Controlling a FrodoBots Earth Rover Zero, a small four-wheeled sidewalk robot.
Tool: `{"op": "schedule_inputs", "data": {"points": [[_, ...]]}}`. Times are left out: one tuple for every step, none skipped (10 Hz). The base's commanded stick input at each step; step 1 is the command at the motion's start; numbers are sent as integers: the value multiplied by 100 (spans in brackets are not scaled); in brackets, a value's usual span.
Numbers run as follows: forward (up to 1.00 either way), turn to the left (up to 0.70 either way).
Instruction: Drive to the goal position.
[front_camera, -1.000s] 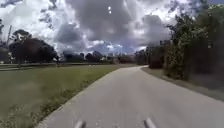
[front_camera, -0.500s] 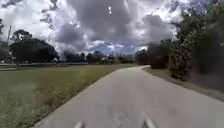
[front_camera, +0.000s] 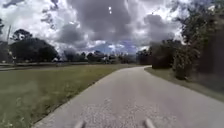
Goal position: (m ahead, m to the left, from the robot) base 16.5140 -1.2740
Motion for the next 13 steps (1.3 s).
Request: {"op": "schedule_inputs", "data": {"points": [[70,-7],[70,-23],[70,-35],[70,-35],[70,-35],[70,0],[70,0],[70,0],[70,0],[70,0],[70,0],[70,0],[70,0]]}}
